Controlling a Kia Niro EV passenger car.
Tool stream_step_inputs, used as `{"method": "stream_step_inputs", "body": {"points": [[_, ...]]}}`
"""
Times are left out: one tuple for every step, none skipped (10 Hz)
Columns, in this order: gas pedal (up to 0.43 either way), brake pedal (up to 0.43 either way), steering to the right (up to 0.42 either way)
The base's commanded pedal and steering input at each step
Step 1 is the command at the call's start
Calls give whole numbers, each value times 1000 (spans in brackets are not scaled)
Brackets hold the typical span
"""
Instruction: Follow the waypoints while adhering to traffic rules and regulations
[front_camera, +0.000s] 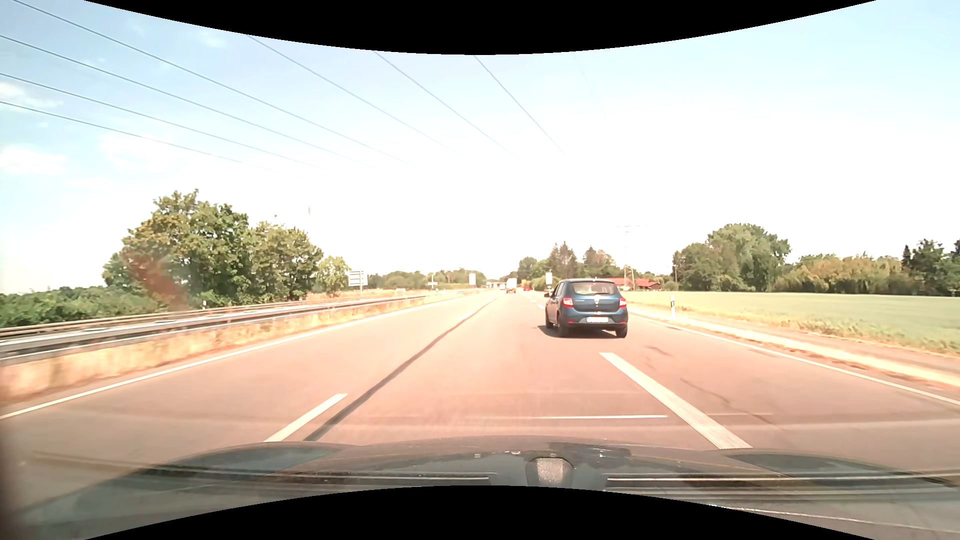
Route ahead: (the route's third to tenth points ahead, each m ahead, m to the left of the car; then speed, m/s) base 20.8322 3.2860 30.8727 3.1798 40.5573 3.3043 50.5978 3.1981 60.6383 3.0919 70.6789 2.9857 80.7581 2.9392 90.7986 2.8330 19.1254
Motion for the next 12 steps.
{"method": "stream_step_inputs", "body": {"points": [[0,0,-3],[0,0,-3],[0,0,-3],[0,0,-3],[0,0,-3],[0,0,-3],[0,0,-3],[0,0,-3],[0,0,-3],[0,0,-3],[0,0,-3],[0,0,-3]]}}
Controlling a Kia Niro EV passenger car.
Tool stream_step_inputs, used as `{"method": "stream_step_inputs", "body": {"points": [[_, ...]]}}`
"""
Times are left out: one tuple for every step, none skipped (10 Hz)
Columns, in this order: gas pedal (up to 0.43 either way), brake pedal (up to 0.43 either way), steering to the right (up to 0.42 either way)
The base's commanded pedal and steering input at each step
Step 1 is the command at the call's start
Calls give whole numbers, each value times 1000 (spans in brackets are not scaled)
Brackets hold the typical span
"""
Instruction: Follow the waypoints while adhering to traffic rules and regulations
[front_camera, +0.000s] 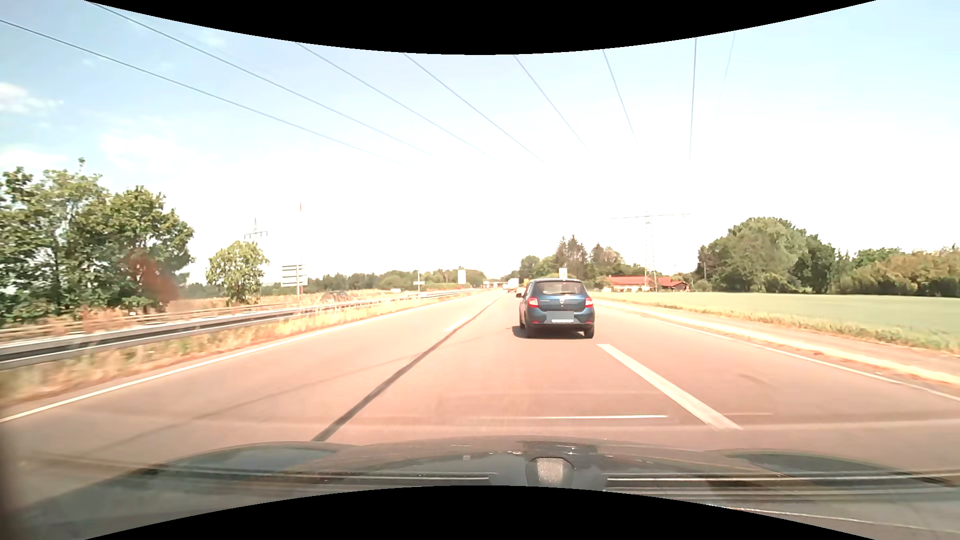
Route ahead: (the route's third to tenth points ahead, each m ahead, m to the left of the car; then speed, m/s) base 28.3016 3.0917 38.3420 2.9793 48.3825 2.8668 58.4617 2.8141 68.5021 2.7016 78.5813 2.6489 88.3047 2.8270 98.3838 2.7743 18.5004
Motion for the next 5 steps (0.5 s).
{"method": "stream_step_inputs", "body": {"points": [[0,0,-3],[0,0,-3],[0,0,-3],[67,0,-3],[150,0,-3]]}}
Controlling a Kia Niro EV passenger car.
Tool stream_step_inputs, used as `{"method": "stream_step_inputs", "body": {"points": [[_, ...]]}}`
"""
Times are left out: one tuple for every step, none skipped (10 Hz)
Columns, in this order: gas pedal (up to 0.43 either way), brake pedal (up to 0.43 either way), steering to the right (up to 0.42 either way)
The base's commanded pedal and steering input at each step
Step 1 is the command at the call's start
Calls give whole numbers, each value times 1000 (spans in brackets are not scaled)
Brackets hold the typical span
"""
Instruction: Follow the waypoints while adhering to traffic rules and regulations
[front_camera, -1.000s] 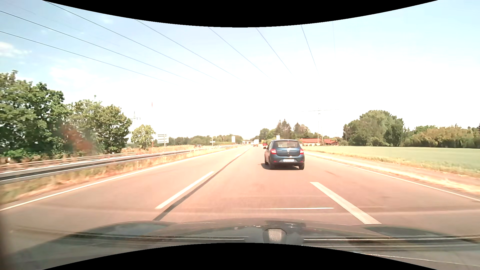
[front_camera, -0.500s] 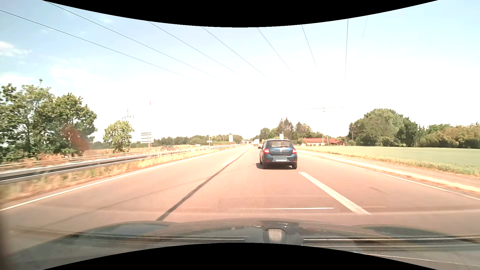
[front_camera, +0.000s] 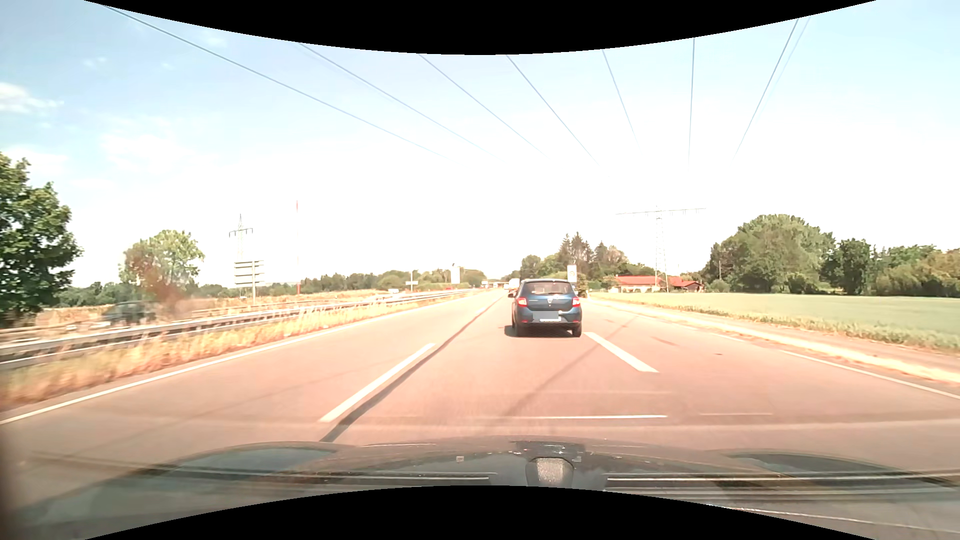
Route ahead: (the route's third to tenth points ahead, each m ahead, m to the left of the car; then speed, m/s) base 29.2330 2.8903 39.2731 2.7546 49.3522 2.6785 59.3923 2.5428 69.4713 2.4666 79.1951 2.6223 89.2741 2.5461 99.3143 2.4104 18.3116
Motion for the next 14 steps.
{"method": "stream_step_inputs", "body": {"points": [[169,0,-3],[177,0,-3],[177,0,-1],[177,0,-1],[189,0,-1],[189,0,-1],[189,0,-1],[189,0,-1],[189,0,-1],[189,0,-1],[189,0,-1],[177,0,0],[157,0,-1],[138,0,0]]}}
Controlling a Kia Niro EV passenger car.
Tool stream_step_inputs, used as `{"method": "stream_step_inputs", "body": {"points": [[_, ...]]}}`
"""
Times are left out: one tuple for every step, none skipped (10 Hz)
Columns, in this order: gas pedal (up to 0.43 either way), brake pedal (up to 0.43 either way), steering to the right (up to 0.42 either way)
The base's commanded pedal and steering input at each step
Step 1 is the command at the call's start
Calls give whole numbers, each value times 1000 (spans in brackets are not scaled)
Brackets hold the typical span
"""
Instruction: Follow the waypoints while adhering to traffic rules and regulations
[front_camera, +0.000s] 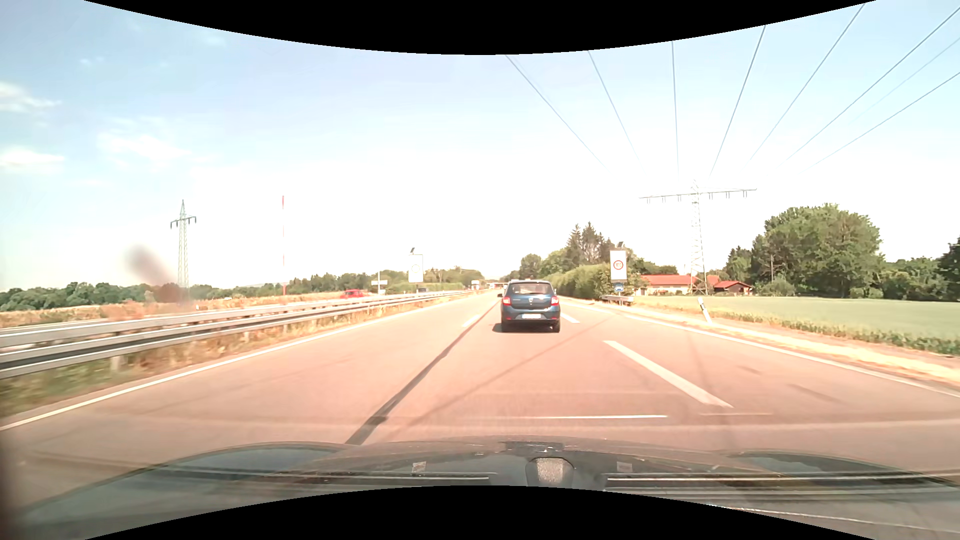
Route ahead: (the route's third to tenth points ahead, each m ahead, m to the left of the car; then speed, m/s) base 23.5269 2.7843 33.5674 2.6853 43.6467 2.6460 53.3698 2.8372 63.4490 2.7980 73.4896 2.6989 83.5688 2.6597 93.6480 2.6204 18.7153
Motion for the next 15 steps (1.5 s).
{"method": "stream_step_inputs", "body": {"points": [[138,0,0],[138,0,0],[138,0,0],[138,0,0],[138,0,0],[138,0,0],[138,0,0],[138,0,0],[138,0,0],[138,0,0],[138,0,0],[138,0,0],[138,0,0],[138,0,0],[138,0,0]]}}
